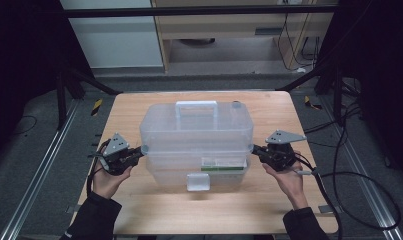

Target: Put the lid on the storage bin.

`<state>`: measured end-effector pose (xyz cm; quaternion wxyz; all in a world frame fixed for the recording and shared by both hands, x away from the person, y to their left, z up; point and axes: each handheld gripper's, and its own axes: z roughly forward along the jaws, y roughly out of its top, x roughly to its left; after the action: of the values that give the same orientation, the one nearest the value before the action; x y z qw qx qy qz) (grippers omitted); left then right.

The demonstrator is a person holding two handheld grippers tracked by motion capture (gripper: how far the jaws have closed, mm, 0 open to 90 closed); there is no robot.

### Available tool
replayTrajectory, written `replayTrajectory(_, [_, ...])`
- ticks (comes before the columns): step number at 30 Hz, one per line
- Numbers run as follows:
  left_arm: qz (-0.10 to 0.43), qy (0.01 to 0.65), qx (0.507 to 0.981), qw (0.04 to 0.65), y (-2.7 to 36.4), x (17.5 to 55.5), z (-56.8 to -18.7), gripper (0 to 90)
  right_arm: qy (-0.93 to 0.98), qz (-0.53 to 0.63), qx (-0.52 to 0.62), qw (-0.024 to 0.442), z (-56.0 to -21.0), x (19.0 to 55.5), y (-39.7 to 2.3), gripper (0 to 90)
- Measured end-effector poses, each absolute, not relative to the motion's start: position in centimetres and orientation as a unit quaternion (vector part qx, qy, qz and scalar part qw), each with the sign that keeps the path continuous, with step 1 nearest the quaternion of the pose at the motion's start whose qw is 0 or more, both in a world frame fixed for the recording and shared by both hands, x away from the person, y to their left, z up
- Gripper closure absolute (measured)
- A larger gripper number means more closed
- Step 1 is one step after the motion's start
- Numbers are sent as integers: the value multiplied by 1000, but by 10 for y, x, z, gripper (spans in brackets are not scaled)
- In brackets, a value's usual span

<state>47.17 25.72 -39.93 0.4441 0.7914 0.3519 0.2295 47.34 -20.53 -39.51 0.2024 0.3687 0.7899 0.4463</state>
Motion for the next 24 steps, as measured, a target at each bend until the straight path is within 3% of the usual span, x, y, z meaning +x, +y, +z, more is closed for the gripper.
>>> replayTrajectory(20, [233, 362, 813, 391, 260, 471, -424, 850, 812, 398, 375, 206, -414, 465, -207, 900])
replayTrajectory(24, [232, 382, 811, 377, 268, 478, -435, 815, 811, 393, 382, 206, -420, 469, -211, 900])
